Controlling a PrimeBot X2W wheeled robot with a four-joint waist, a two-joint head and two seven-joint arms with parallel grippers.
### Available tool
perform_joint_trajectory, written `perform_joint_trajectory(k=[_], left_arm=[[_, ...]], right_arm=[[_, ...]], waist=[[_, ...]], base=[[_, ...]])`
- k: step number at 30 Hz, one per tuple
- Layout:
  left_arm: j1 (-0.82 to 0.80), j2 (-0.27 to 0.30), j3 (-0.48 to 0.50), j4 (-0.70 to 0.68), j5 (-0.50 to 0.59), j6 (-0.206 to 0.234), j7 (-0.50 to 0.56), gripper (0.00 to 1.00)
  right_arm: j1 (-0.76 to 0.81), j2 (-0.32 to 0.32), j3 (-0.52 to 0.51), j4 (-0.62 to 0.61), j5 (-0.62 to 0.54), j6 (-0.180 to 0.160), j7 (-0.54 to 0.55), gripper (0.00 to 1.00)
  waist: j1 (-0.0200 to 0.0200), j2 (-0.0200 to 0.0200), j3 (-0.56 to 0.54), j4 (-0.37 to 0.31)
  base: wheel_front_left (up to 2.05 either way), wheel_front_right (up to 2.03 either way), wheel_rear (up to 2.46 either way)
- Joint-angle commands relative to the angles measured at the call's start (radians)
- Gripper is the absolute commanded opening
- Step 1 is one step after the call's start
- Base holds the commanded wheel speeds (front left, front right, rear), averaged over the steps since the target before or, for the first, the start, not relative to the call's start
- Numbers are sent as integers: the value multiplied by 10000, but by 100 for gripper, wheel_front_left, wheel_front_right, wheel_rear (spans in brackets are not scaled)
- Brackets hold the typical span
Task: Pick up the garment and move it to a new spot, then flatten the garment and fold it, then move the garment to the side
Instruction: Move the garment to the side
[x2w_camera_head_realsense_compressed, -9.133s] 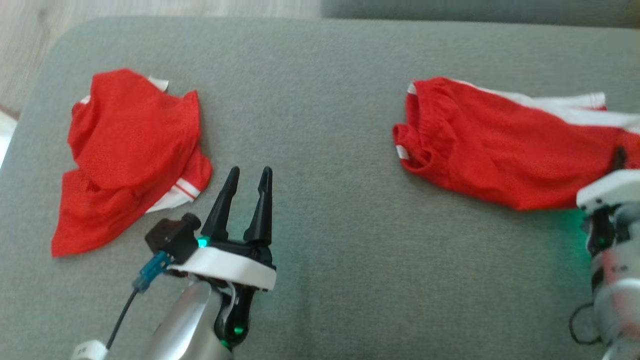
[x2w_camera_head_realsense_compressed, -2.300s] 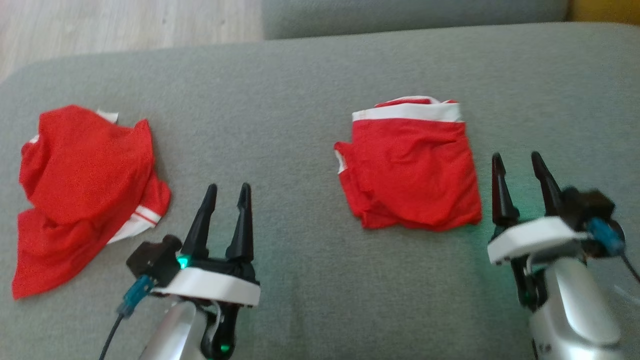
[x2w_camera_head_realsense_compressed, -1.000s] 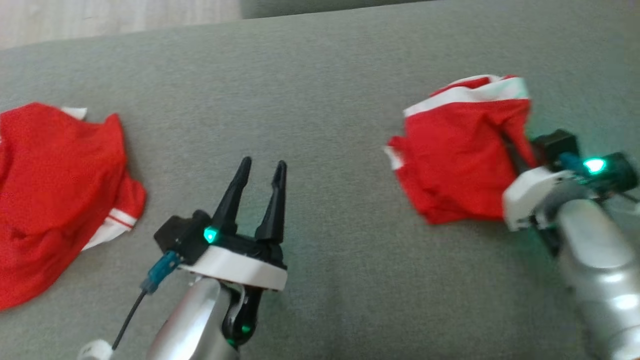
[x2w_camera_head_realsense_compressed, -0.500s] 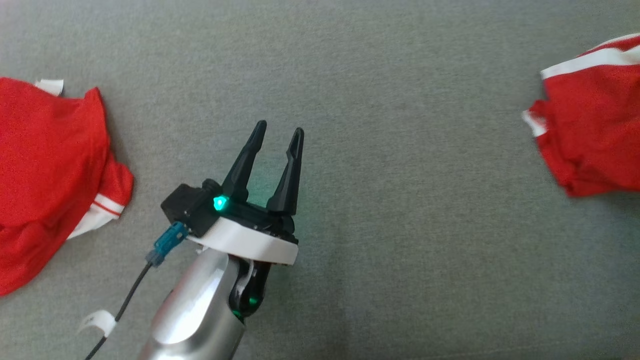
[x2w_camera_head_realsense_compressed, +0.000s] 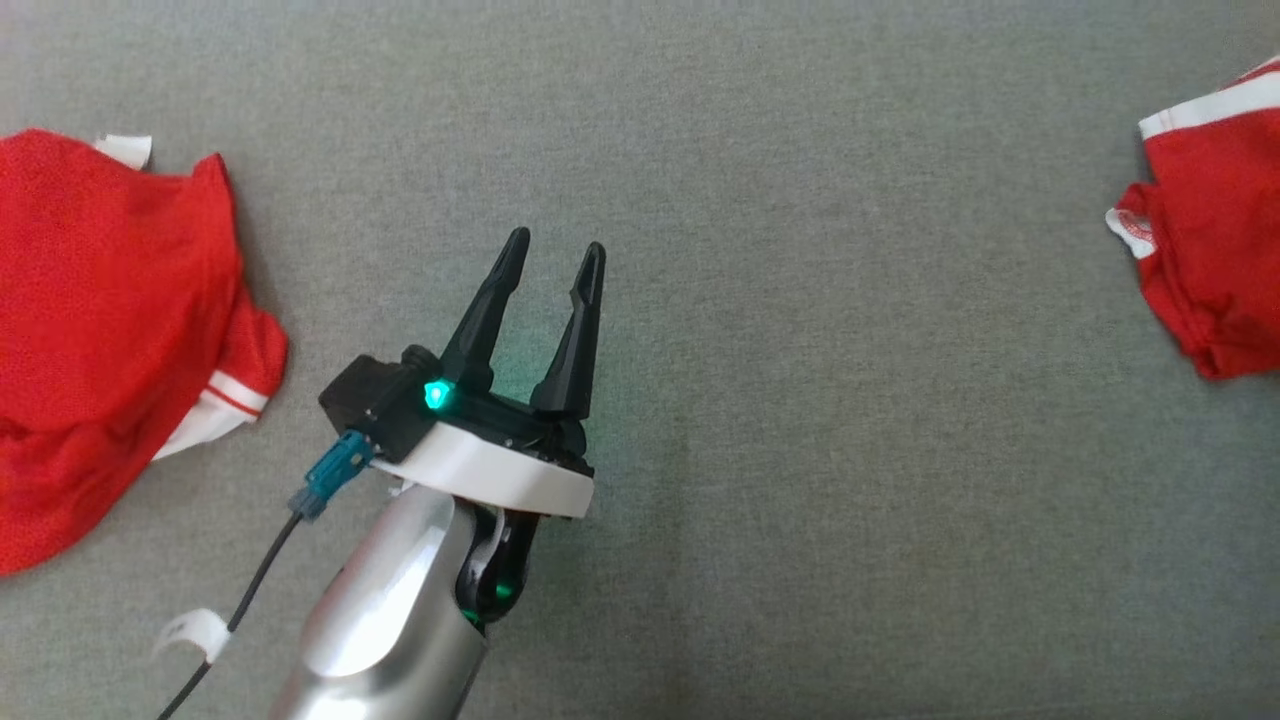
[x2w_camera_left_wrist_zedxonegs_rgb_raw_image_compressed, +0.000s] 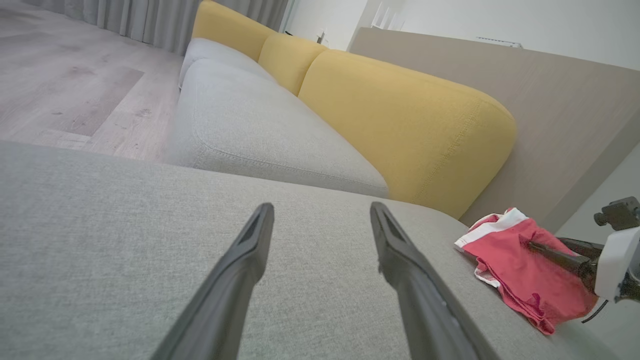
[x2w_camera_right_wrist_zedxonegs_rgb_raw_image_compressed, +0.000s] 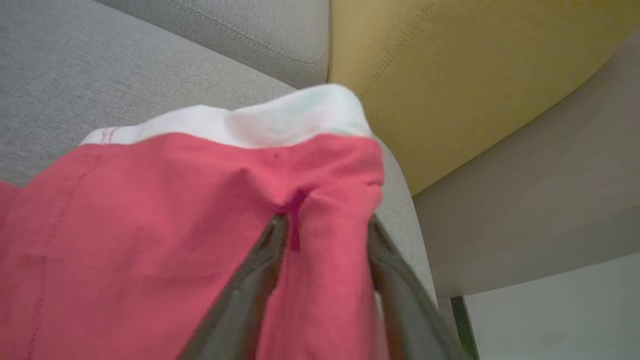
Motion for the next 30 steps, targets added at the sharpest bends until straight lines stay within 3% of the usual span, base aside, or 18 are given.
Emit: perform_joint_trajectory(k=[1,12,21,30], left_arm=[[-147,53,360,-264,-11,13,-51,100],[488,81,1240,-382,73,13,-51,100],[1321,90,2099,-568,150,13,-51,100],[2445,71,2549,-611,202,13,-51,100]], right_arm=[[71,-147,-32,-171,-41,-9,-84,100],[240,1172,-621,-1061,-76,-9,-625,100],[804,2681,-642,-3151,734,-9,-823,100],[2280,4674,-1013,-5709,1568,-9,-682,100]], waist=[[0,0,-126,-35],[0,0,-1401,-302],[0,0,-2519,-301],[0,0,-3426,-217]], base=[[0,0,0],[0,0,0],[0,0,0],[0,0,0]])
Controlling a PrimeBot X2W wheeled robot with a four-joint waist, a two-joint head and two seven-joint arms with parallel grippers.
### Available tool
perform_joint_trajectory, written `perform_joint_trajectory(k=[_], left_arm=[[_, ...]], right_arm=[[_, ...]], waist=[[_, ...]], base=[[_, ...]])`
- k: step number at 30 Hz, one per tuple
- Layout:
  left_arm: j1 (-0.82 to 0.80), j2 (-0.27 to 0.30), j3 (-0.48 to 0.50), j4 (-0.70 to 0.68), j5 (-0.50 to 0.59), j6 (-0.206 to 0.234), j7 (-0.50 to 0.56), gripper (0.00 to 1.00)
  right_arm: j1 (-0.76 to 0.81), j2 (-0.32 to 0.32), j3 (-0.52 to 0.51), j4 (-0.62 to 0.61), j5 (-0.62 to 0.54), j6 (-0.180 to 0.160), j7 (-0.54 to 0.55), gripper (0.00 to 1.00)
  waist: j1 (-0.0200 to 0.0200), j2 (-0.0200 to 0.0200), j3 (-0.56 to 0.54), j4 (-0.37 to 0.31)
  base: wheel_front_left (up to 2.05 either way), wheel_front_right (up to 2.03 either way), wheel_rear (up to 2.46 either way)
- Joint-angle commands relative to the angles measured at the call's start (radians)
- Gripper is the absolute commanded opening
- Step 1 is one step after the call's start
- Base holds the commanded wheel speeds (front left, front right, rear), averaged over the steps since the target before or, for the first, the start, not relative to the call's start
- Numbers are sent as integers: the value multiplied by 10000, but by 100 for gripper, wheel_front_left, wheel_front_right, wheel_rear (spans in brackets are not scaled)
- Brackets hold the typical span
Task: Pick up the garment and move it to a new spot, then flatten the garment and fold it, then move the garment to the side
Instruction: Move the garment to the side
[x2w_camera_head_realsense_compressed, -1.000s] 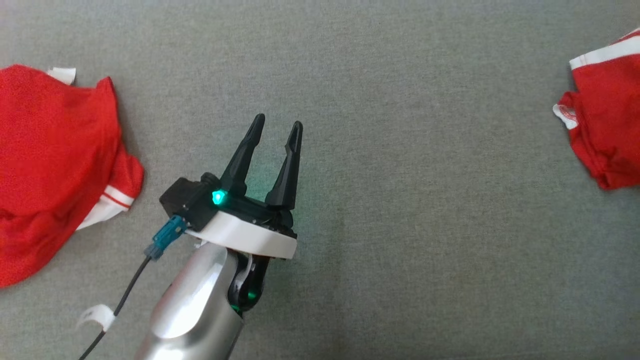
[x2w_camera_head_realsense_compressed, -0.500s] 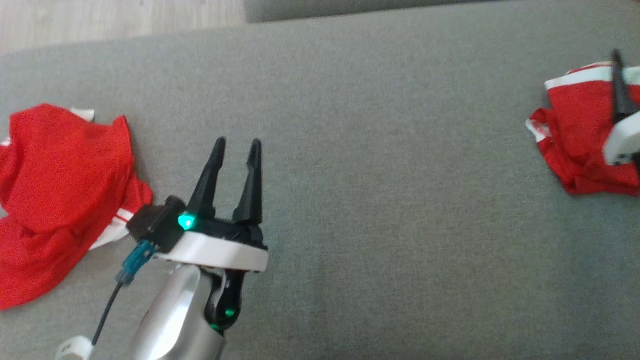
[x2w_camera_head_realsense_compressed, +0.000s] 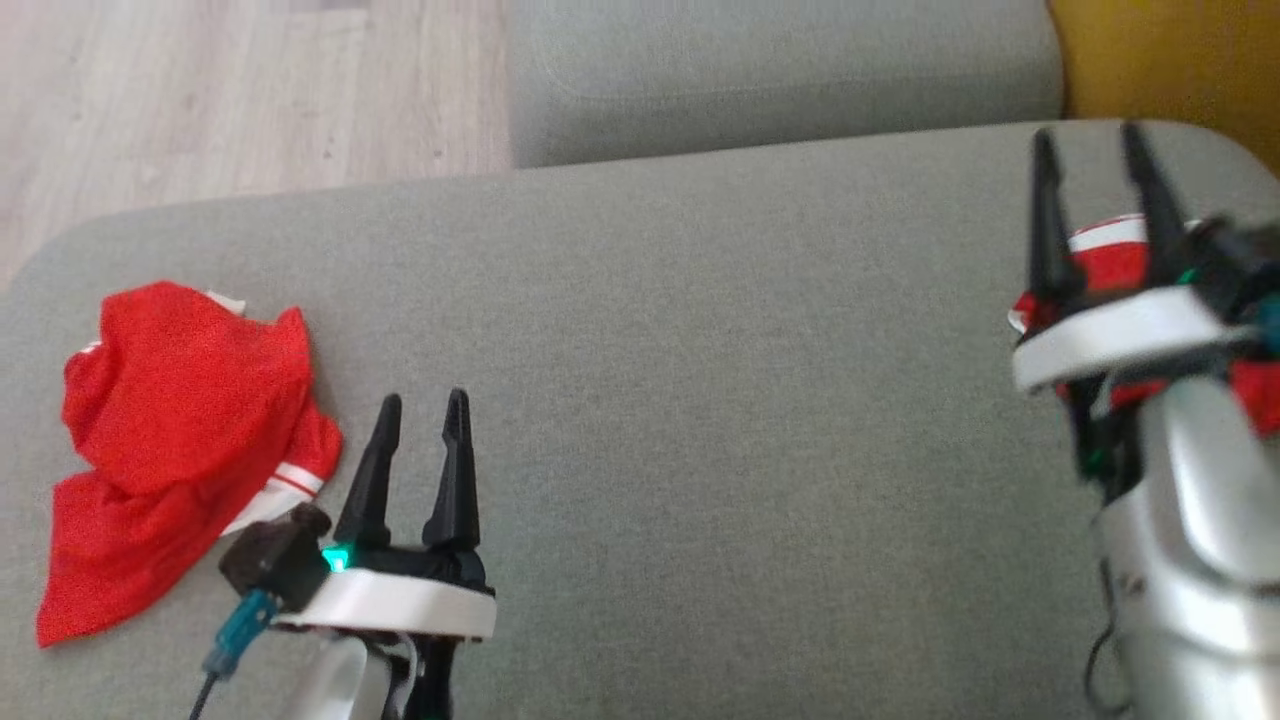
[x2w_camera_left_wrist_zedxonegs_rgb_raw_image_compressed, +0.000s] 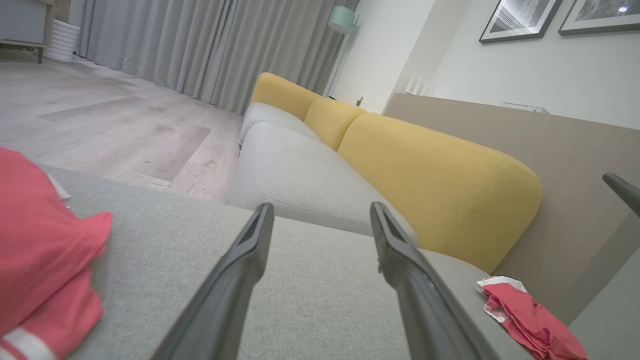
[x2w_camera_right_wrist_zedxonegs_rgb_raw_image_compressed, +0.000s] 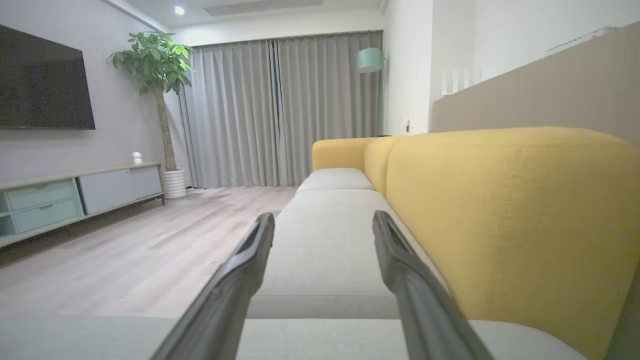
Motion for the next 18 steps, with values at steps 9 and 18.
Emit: perform_joint_trajectory(k=[9,18], left_arm=[[322,23,612,-248,195,13,-51,100],[688,15,850,-293,167,13,-51,100]], right_arm=[[2653,963,225,-989,227,-9,-627,100],[3875,980,365,-1280,657,-9,-728,100]], waist=[[3,-1,-308,201],[3,-1,-353,288]], base=[[0,0,0],[0,0,0]])
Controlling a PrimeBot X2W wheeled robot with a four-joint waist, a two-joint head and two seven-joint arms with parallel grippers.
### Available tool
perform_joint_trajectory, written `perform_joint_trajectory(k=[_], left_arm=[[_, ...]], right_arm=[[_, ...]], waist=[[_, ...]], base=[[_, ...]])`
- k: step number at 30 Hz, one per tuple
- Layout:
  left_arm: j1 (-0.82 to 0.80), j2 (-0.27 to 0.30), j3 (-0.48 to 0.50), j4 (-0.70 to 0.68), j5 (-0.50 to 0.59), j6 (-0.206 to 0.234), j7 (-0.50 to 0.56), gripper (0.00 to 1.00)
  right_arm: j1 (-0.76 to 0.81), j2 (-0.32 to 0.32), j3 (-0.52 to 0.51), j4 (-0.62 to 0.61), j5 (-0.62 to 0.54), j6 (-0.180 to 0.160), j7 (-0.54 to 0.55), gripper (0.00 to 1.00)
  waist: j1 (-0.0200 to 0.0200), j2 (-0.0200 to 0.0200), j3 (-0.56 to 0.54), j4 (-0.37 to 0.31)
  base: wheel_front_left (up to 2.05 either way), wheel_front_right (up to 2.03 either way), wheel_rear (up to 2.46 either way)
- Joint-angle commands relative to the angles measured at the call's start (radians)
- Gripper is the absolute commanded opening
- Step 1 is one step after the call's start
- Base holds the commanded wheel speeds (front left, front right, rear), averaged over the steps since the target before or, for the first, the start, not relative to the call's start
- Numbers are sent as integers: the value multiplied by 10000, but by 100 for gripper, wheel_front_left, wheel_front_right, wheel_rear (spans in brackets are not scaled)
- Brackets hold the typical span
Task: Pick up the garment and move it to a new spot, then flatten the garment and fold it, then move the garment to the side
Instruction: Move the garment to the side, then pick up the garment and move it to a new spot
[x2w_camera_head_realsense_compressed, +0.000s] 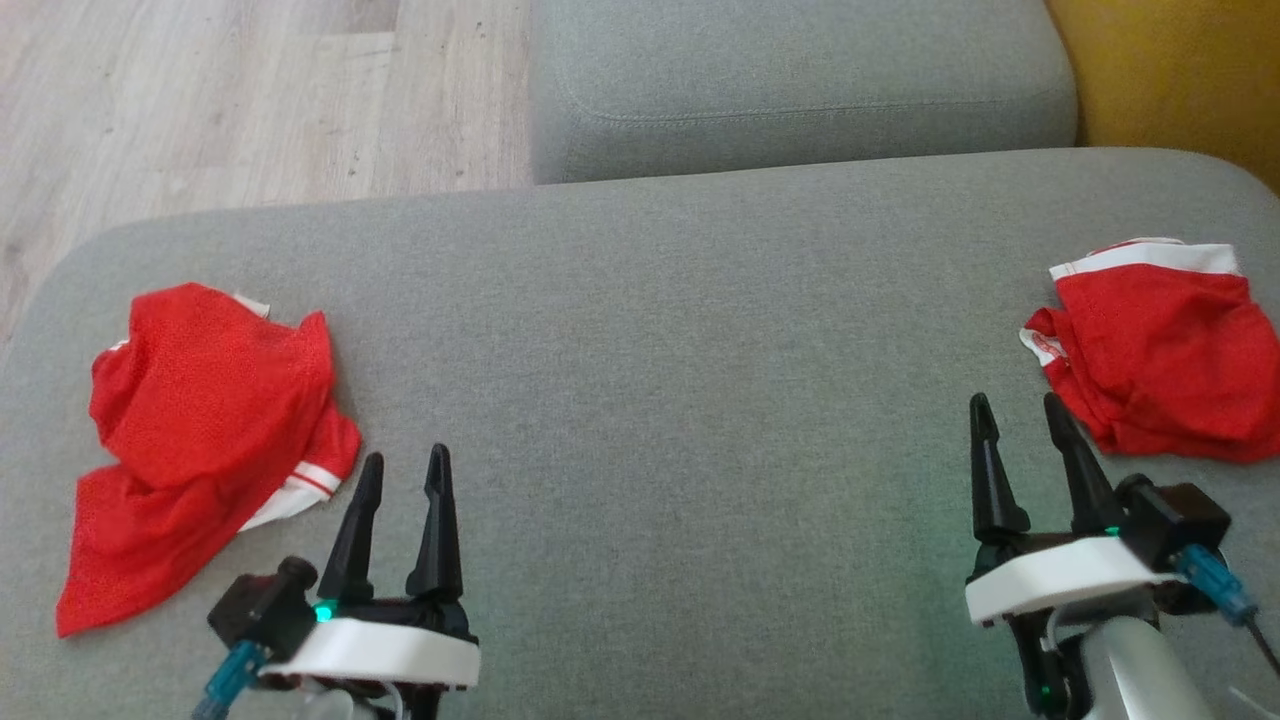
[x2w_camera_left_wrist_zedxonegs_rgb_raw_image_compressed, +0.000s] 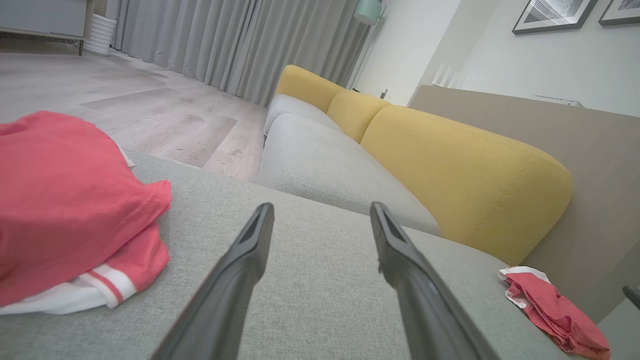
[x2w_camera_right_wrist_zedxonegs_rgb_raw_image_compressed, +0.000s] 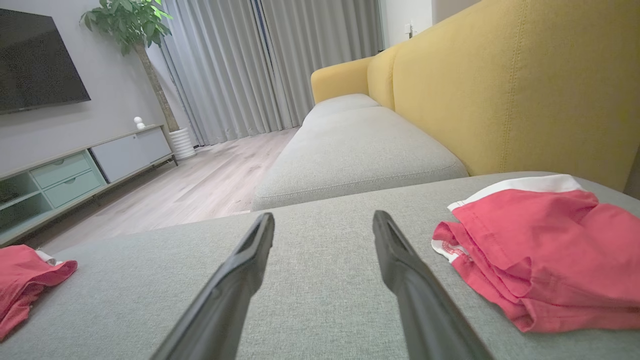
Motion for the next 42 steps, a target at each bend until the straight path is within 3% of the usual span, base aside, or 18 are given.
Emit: perform_joint_trajectory(k=[1,20,42], left_arm=[[-256,15,452,-350,-7,13,-51,100],[-243,13,446,-515,18,13,-51,100],[-5,13,1038,-278,618,13,-51,100]], right_arm=[[-246,-19,246,-434,65,-9,-116,100],[-22,-17,370,-638,69,-9,-119,100],[435,-17,1527,-648,872,-9,-120,100]], waist=[[0,-1,-2,6],[0,-1,-63,282],[0,-1,-536,2959]], base=[[0,0,0],[0,0,0],[0,0,0]])
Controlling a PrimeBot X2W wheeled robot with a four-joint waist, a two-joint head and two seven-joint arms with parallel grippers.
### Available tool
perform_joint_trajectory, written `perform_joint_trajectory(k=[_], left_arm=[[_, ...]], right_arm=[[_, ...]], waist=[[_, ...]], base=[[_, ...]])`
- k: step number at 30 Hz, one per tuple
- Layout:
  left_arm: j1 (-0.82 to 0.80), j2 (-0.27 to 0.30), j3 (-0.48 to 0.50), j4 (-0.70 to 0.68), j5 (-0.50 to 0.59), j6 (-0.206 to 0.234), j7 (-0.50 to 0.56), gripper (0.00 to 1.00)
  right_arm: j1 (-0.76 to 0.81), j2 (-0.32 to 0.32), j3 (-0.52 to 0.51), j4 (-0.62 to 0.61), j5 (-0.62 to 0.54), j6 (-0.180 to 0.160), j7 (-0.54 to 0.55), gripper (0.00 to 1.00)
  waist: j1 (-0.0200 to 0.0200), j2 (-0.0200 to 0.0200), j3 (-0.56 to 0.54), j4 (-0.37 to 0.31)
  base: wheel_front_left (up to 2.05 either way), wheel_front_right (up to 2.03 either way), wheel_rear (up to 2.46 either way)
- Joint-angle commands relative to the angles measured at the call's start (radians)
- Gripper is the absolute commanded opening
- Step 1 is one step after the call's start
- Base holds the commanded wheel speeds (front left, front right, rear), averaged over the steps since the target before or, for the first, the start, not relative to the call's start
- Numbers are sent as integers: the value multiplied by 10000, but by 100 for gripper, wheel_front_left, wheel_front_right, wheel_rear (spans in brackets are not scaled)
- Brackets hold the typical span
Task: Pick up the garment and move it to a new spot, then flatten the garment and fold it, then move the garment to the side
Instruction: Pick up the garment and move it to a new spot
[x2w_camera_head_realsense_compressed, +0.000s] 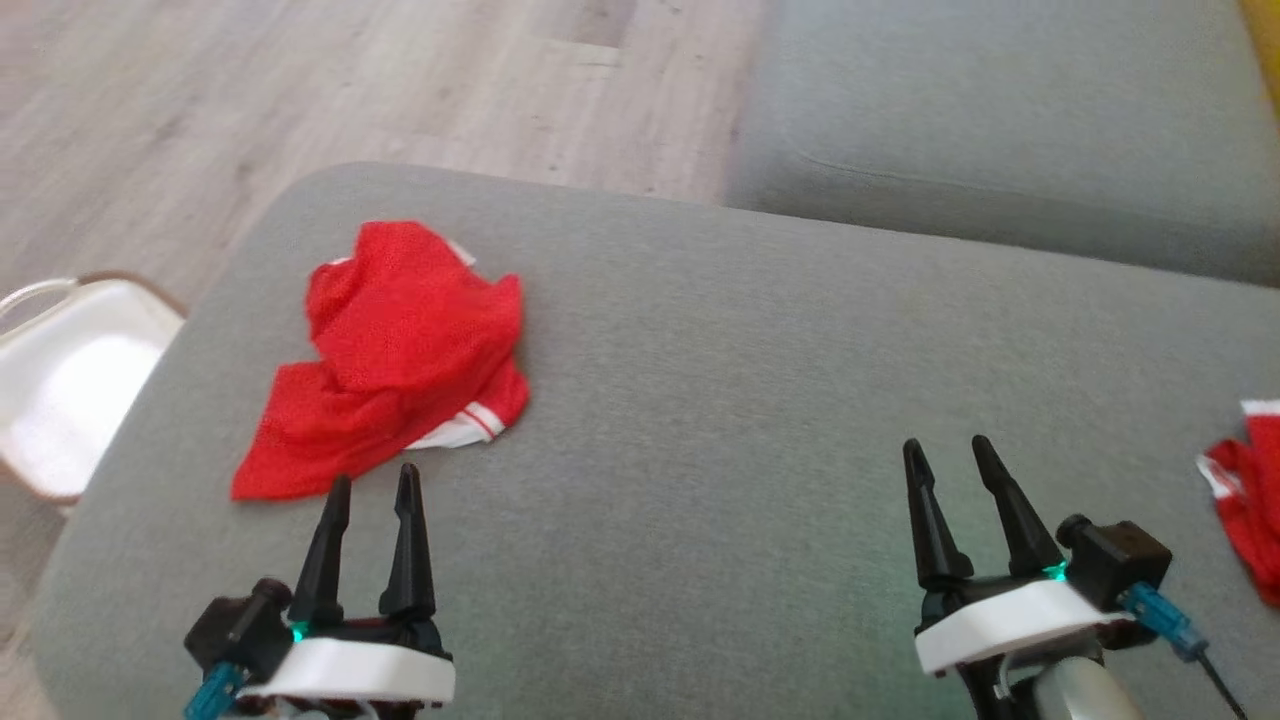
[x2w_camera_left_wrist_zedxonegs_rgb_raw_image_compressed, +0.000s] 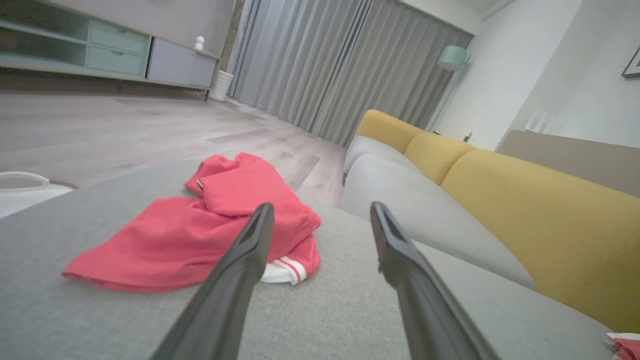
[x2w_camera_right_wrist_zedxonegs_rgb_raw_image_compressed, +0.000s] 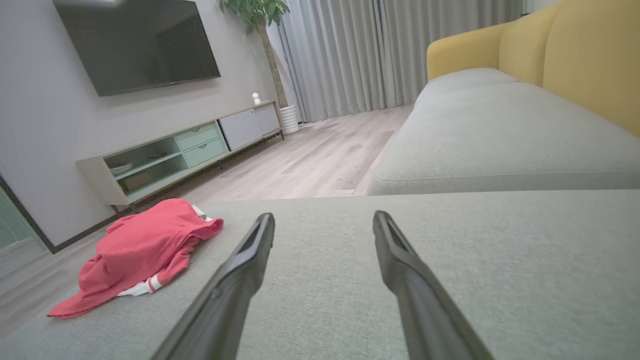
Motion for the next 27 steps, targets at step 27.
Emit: perform_joint_trajectory(k=[27], left_arm=[[-5801,1654,83,2843,671,79,2029,100]], right_arm=[[-1016,-30,-513,-719,-615,-9,-110,100]], waist=[[0,-1,2111,-366]], base=[[0,0,0]])
